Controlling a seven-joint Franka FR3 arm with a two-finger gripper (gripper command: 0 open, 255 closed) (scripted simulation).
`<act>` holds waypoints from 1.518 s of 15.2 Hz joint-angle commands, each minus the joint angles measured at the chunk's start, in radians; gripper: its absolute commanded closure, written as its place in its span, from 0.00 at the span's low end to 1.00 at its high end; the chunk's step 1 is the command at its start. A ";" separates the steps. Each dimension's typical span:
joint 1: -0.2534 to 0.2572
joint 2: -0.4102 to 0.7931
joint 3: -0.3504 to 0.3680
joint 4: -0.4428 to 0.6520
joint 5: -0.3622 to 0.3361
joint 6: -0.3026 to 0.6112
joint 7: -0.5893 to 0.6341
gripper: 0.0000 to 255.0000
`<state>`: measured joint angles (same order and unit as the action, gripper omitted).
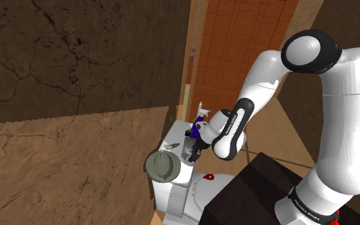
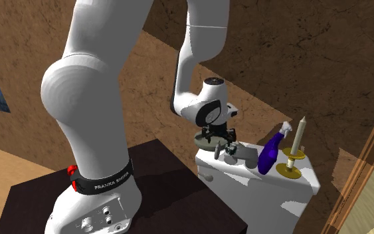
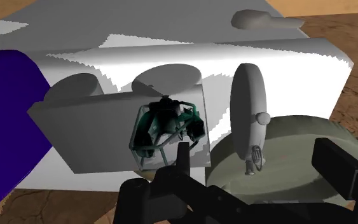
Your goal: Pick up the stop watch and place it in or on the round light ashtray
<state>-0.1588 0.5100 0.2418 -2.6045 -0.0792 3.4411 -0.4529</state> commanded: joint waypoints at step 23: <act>0.010 0.041 -0.068 0.018 -0.127 -0.114 0.137 1.00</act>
<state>-0.1304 0.5671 0.1647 -2.5815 -0.1995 3.3622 -0.3172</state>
